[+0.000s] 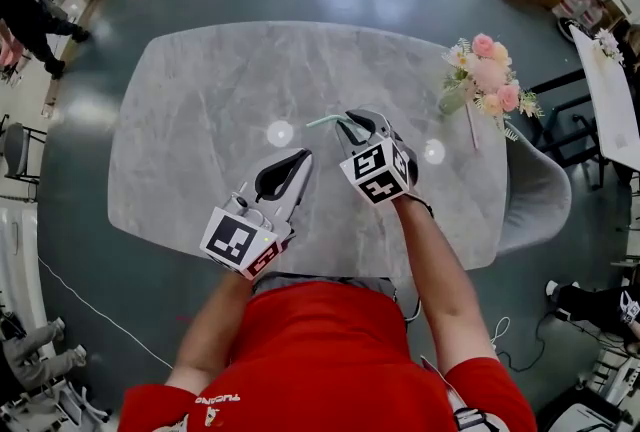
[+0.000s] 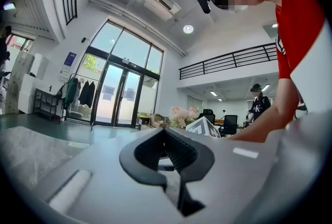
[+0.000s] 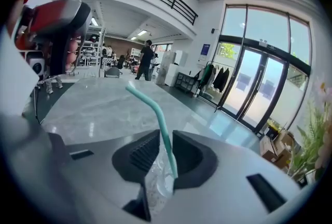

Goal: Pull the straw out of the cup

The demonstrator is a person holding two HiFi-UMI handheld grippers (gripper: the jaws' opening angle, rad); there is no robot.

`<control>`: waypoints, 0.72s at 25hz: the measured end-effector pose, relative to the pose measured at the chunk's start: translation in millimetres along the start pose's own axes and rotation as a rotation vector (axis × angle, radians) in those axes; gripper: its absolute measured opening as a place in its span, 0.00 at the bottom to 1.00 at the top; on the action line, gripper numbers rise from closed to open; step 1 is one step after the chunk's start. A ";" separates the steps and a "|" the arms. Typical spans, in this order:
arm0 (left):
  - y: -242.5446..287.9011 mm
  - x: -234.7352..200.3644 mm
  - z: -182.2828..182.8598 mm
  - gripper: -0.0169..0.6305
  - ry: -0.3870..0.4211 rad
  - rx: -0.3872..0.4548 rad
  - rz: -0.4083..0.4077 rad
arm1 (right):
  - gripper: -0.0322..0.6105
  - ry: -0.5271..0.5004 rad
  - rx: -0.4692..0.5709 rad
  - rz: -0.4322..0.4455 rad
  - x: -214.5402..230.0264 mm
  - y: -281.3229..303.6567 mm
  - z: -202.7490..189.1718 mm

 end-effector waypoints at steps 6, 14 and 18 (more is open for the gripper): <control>4.6 -1.9 -4.2 0.03 -0.011 -0.010 -0.008 | 0.09 -0.003 0.005 -0.017 4.4 -1.6 -0.3; 12.4 -2.6 -1.3 0.04 -0.006 -0.017 -0.030 | 0.08 0.026 0.129 -0.083 18.9 -38.5 18.0; 14.4 -1.1 4.9 0.04 0.002 -0.015 -0.044 | 0.08 0.123 0.260 -0.123 34.3 -77.3 38.8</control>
Point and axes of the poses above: the fingertips, and each gripper's own axes: y forward along the fingers, x to its right, z out of its top, the point moved 8 cm from there along -y, backward along the fingers, and after that the axes turned 2 degrees about y, right-handed, at the moved point
